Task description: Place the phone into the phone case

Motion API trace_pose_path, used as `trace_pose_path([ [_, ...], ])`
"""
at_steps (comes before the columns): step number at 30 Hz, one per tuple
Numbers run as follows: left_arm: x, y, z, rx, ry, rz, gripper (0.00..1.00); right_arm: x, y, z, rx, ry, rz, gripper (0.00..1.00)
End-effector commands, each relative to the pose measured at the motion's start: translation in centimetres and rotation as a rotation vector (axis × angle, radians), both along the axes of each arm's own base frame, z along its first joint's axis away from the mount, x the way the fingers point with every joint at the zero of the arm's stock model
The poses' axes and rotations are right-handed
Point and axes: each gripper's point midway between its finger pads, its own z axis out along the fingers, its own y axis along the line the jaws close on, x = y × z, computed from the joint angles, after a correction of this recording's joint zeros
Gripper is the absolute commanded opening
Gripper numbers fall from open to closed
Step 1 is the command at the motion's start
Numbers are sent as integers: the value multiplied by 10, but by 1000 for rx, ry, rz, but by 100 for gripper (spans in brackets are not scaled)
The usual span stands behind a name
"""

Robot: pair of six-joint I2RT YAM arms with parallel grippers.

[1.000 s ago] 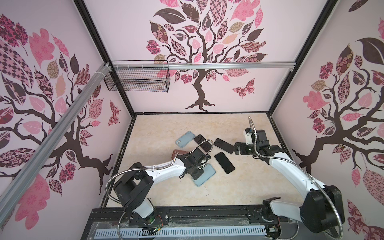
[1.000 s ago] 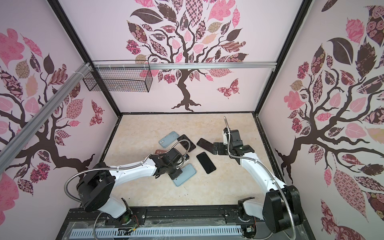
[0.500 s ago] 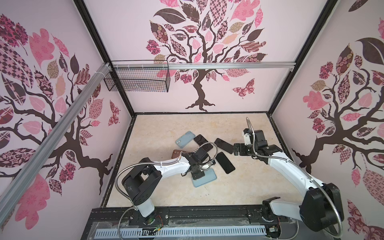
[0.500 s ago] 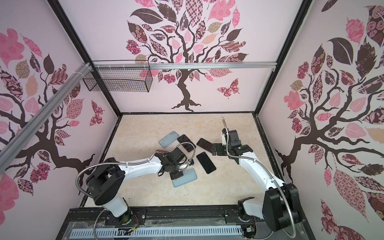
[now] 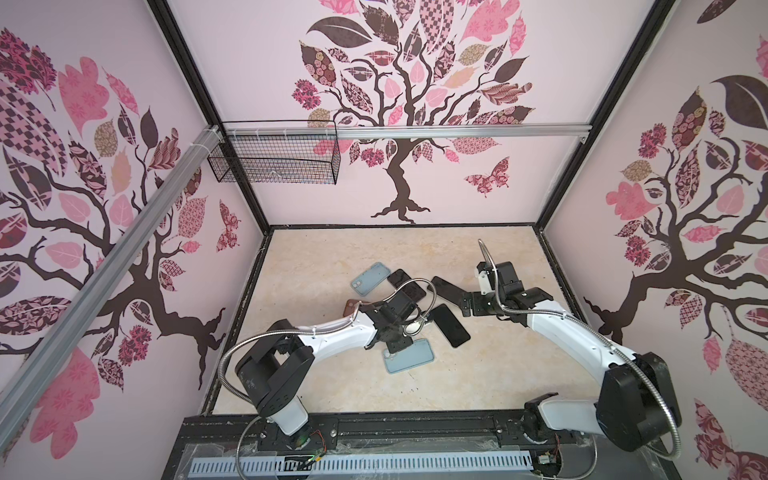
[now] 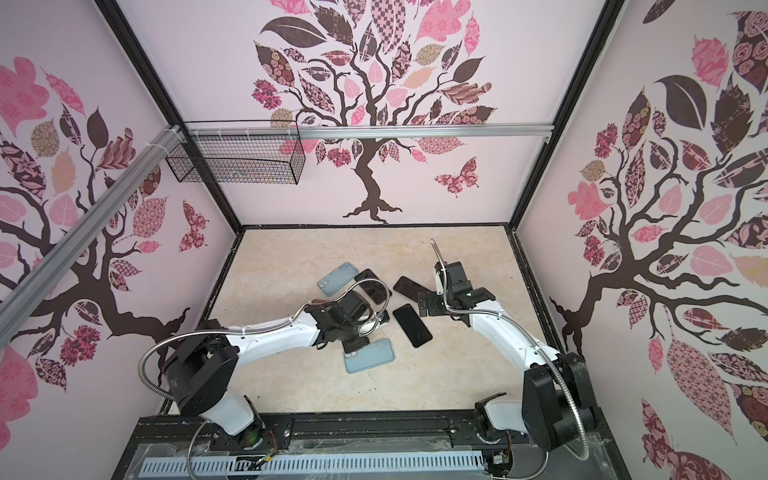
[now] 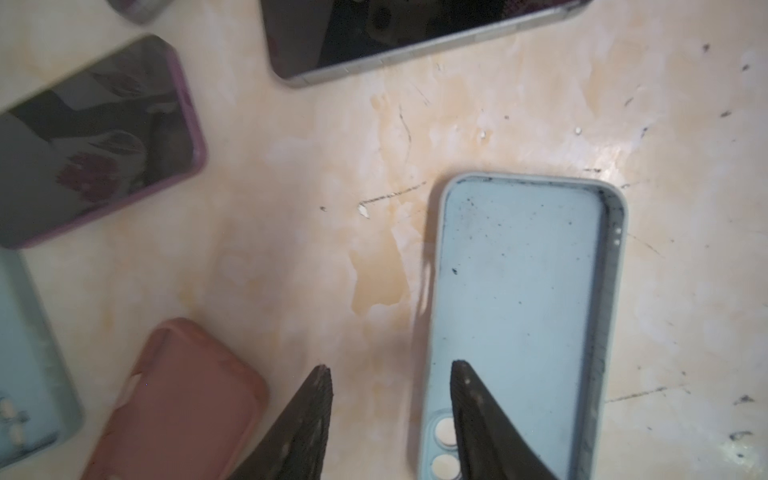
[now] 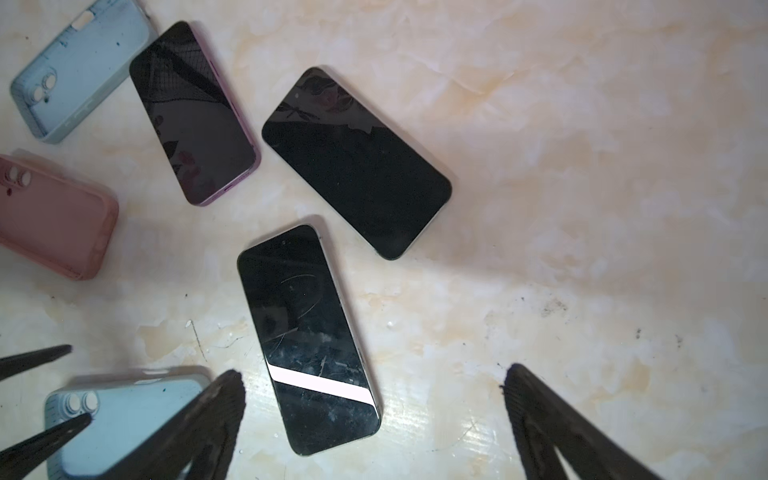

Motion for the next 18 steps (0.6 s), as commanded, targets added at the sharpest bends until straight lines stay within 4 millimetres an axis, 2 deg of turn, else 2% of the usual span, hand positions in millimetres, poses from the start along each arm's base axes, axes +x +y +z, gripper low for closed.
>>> trace_pose_path([
  [1, 19, 10, 35, -133, -89, 196, 56, 3, 8, -2, -55, 24, 42, 100],
  [4, 25, 35, 54, -194, -152, 395, 62, 1, 13, -12, -73, 62, 66, 100],
  [5, 27, 47, 61, -224, -173, 483, 69, 0, 16, -15, -75, 74, 78, 100],
  [8, 22, 71, 74, -324, -179, 669, 79, -3, 27, -25, -104, 94, 121, 100],
  [13, 4, 104, 82, -455, -147, 882, 81, -8, 42, -48, -170, 154, 174, 100],
  [18, -11, 130, 80, -478, -127, 997, 84, -14, 48, -73, -174, 237, 208, 100],
])
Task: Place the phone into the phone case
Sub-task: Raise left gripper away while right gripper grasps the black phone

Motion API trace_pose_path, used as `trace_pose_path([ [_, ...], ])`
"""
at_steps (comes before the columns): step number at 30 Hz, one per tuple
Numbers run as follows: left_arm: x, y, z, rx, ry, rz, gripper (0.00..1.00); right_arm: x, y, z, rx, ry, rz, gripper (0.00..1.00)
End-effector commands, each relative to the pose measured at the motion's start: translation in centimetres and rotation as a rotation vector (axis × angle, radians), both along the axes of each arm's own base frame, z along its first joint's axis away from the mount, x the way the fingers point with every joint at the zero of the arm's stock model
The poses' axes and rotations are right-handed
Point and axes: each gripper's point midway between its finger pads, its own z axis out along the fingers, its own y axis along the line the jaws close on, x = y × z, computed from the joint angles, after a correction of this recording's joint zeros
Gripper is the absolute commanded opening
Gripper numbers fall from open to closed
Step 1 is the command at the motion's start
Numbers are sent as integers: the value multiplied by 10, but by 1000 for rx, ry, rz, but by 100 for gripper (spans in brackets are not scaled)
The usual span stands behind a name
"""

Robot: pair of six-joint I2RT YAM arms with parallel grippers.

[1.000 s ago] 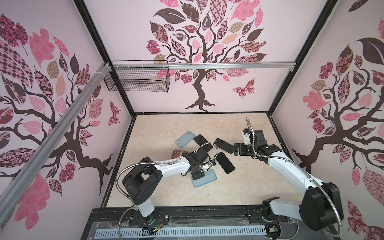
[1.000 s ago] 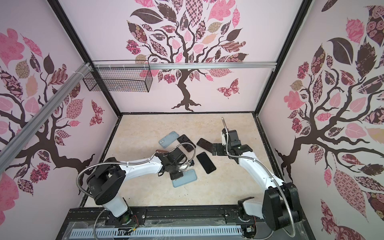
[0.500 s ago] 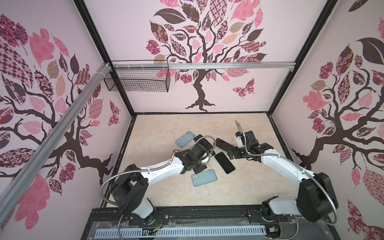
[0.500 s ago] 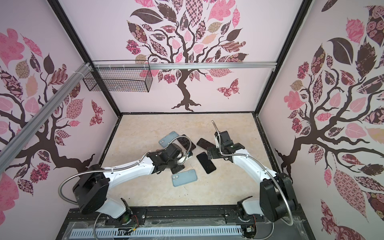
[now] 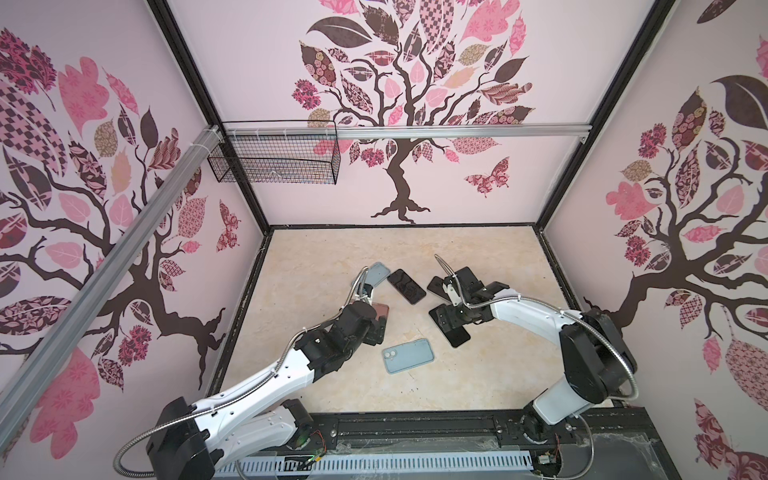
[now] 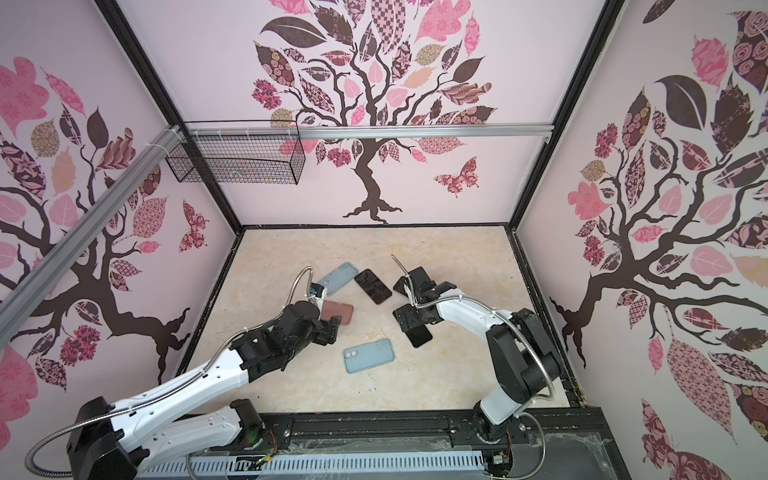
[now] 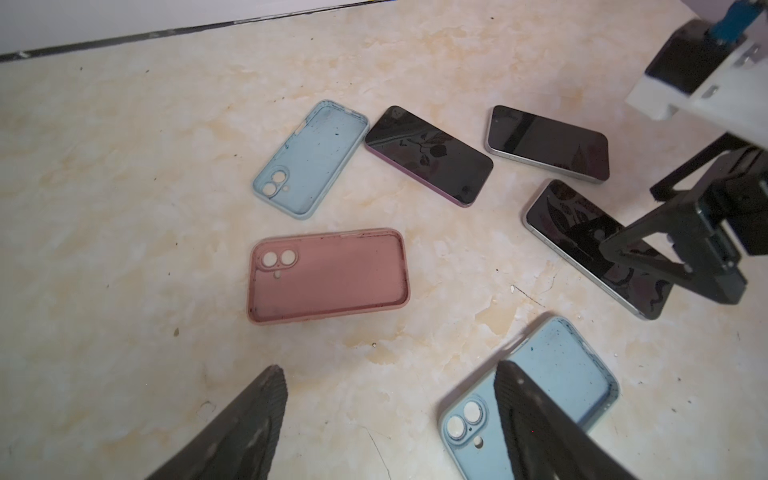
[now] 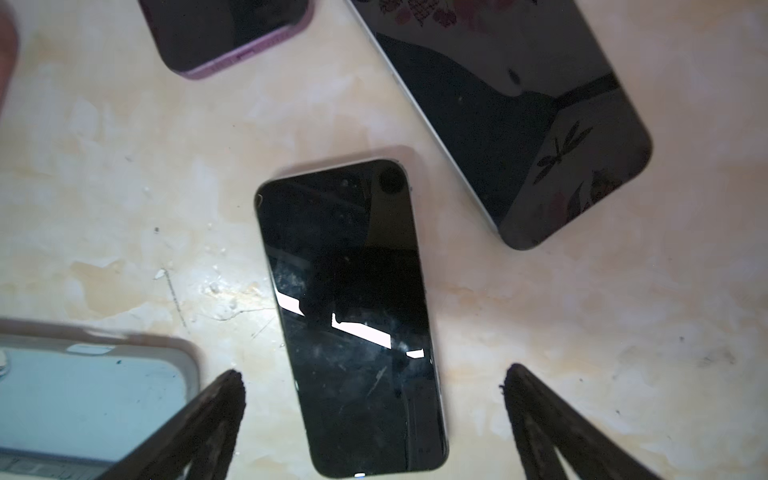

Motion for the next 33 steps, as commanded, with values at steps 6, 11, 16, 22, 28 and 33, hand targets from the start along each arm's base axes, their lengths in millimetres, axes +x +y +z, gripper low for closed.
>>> trace_pose_path([
  [6, -18, 49, -16, -6, 34, 198, 85, -5, 5, -23, -18, 90, 30, 100],
  [11, -24, 58, -11, -26, 9, 211, 87, -10, 8, -28, -21, 105, 46, 100],
  [16, -27, 67, -20, -31, 13, 236, 89, -17, 12, -36, -75, 117, 81, 100],
  [22, -31, 70, -20, -51, 14, 239, 89, -22, 6, -47, -115, 133, 72, 96],
  [28, -32, 70, -21, -71, 13, 236, 89, -27, 9, -52, -115, 164, 82, 84],
  [33, -32, 66, -27, -90, 34, 226, 89, -30, 8, -58, -134, 173, 86, 78],
])
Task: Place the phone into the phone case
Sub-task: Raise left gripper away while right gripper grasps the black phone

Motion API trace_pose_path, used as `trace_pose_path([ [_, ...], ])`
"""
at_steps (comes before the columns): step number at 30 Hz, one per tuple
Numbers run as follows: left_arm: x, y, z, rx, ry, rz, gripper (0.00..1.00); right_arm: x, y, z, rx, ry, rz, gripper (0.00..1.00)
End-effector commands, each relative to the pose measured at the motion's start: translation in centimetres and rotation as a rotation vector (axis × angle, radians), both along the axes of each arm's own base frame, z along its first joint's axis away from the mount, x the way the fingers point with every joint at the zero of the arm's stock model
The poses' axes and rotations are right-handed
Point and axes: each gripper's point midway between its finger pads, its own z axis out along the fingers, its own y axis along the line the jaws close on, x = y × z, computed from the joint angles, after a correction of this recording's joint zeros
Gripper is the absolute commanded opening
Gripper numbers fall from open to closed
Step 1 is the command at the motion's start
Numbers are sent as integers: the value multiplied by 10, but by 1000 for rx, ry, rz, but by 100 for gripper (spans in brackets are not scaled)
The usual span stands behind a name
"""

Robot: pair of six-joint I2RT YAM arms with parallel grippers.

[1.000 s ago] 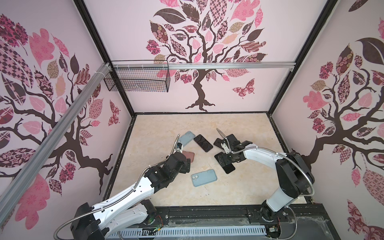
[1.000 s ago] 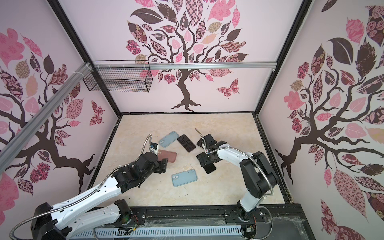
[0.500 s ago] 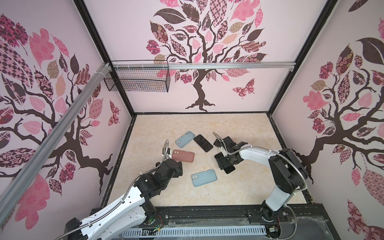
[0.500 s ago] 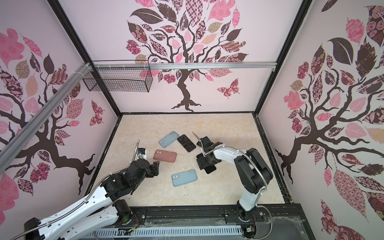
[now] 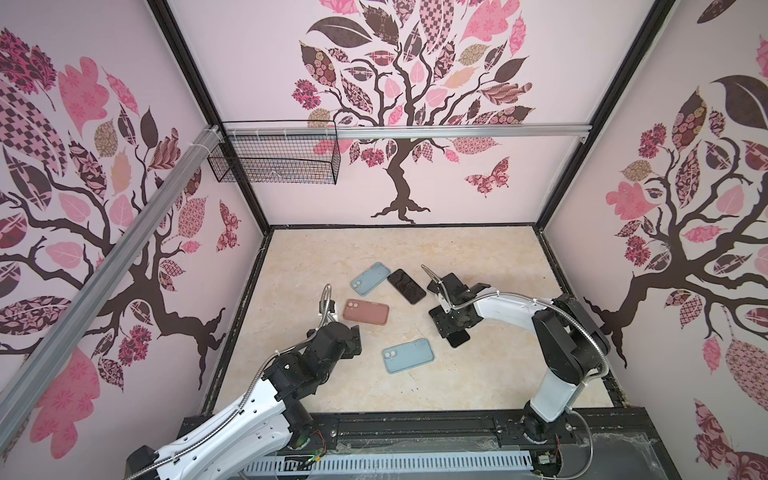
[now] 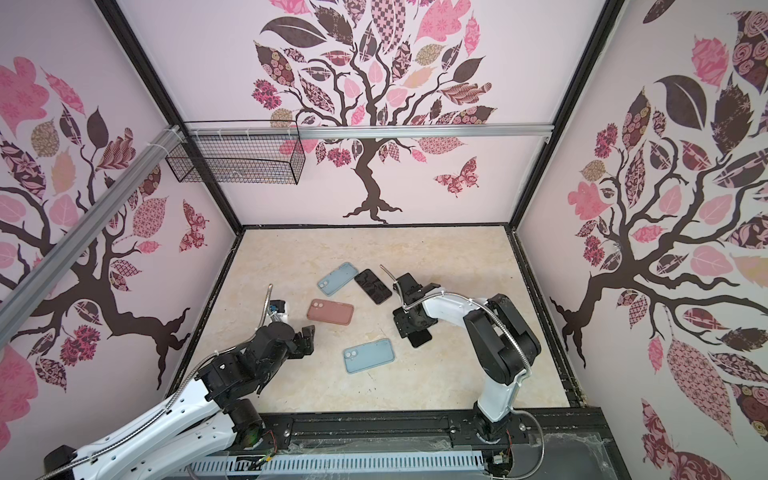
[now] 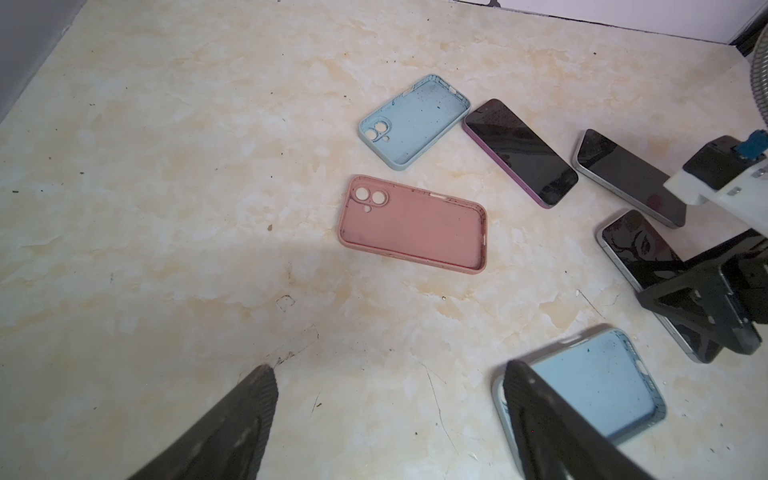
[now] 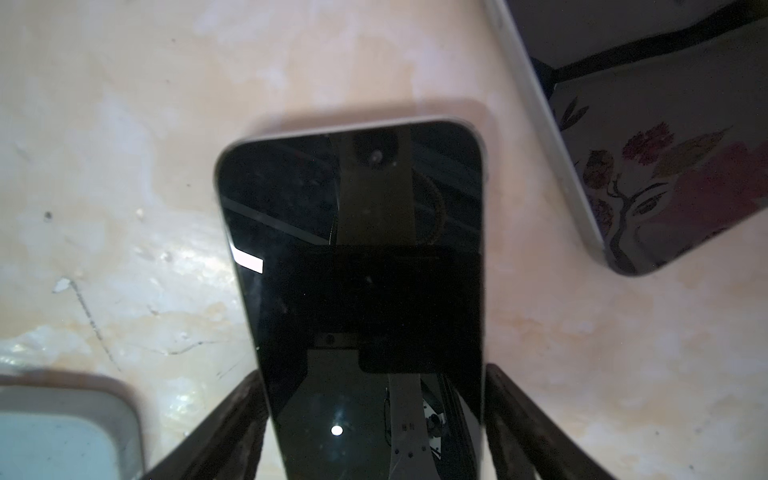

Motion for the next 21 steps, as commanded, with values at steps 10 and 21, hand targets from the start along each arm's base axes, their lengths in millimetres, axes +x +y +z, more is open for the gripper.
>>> trace_pose_path([
  [10, 3, -7, -14, 1, 45, -14, 89, -18, -1, -20, -18, 30, 9, 53],
  [21, 3, -46, -12, -141, 127, -164, 89, -11, 16, 27, 155, -126, 16, 28],
])
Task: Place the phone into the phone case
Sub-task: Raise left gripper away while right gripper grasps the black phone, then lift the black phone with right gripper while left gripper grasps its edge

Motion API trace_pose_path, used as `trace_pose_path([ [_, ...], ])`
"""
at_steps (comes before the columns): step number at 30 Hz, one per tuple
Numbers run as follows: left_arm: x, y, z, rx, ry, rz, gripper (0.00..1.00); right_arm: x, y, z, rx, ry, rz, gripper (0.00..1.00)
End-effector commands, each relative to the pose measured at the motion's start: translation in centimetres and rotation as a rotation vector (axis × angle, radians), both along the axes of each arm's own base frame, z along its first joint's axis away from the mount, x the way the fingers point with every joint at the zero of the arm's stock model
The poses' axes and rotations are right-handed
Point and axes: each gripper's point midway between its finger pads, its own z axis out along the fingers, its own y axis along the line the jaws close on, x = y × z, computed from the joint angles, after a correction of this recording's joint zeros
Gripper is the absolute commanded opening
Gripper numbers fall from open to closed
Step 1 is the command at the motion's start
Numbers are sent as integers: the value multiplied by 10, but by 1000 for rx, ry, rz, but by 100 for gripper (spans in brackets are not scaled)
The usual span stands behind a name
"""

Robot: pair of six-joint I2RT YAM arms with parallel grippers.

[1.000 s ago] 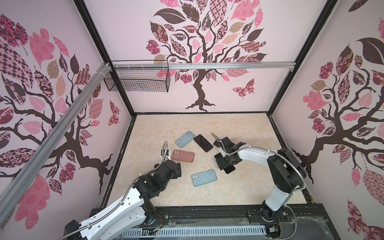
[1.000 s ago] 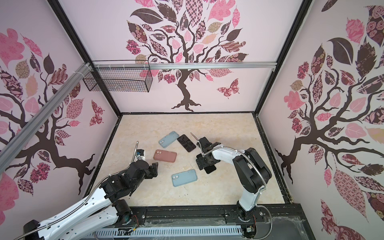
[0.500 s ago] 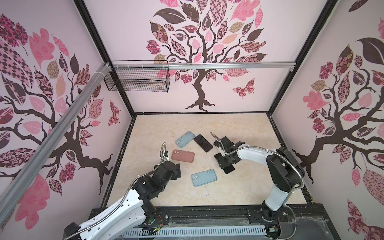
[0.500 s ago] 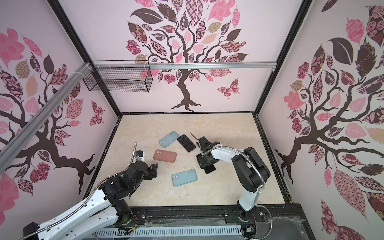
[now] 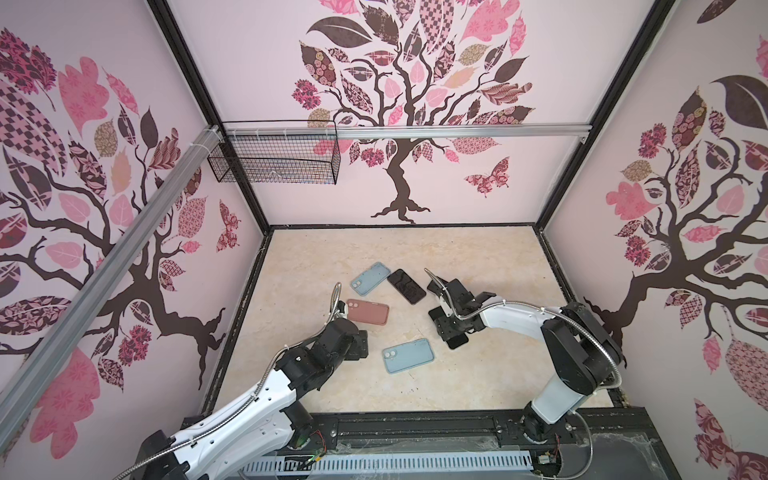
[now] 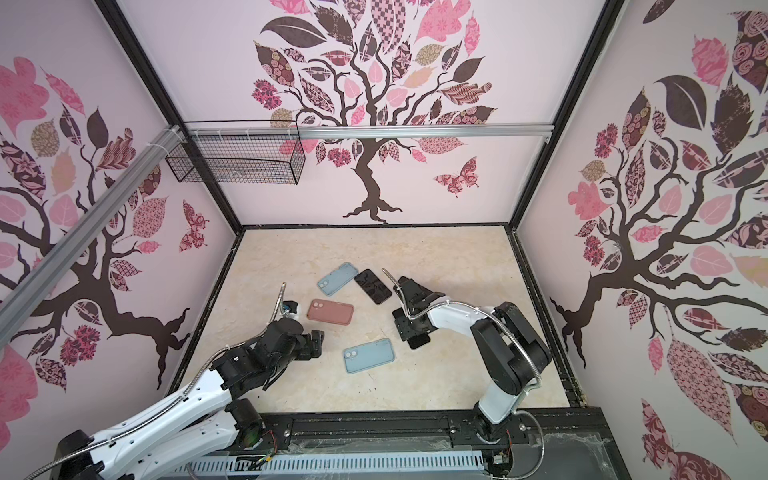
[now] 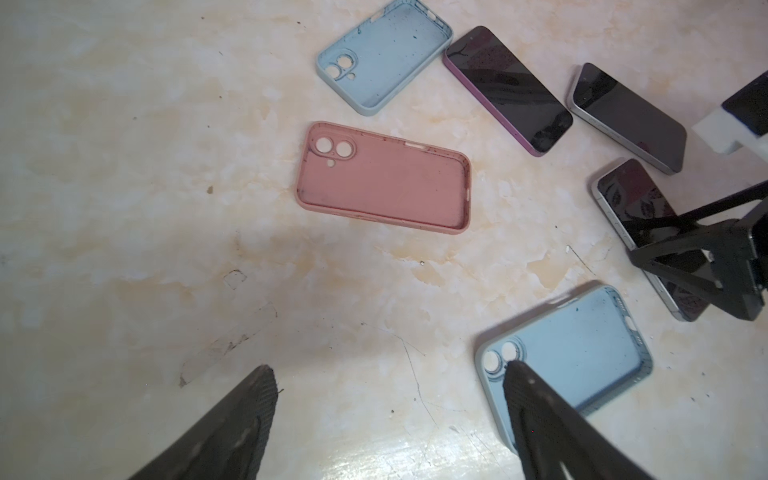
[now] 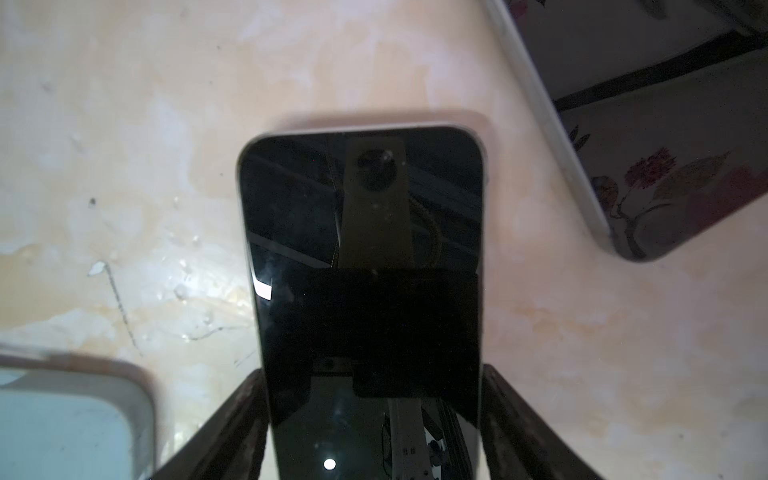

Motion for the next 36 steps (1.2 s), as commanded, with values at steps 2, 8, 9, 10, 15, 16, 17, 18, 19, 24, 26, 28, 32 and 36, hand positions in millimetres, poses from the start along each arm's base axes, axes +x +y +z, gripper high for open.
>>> trace_pose_path([
  [2, 3, -29, 22, -140, 5, -101, 89, 1, 17, 33, 118, -71, 19, 26],
  [8, 1, -60, 46, -256, 33, -226, 90, 0, 24, 58, 201, -129, 39, 20],
  [9, 1, -66, 49, -272, 39, -246, 90, 0, 26, 63, 217, -140, 45, 20],
  [10, 1, -71, 54, -290, 42, -267, 90, -1, 28, 67, 236, -150, 51, 20],
  [15, 1, -96, 70, -369, 60, -352, 90, -7, 37, 91, 332, -207, 89, 17],
  [16, 2, -101, 72, -383, 65, -367, 90, -8, 39, 97, 353, -219, 101, 17],
  [17, 2, -105, 75, -398, 69, -381, 90, -10, 41, 101, 370, -231, 111, 17],
  [18, 3, -110, 78, -412, 76, -394, 90, -12, 43, 107, 386, -250, 120, 17],
  [19, 3, -114, 80, -424, 80, -407, 89, -13, 44, 113, 402, -272, 130, 16],
  [24, 13, -131, 96, -518, 111, -438, 87, -25, 54, 134, 476, -333, 191, 16],
  [26, 17, -139, 104, -566, 122, -458, 85, -28, 57, 140, 493, -351, 213, 16],
  [28, 21, -146, 110, -599, 123, -476, 83, -31, 59, 144, 501, -359, 228, 16],
  [32, 24, -157, 106, -618, 164, -498, 77, -37, 64, 149, 519, -364, 258, 15],
  [36, 26, -164, 96, -630, 208, -508, 68, -44, 68, 155, 540, -382, 292, 15],
])
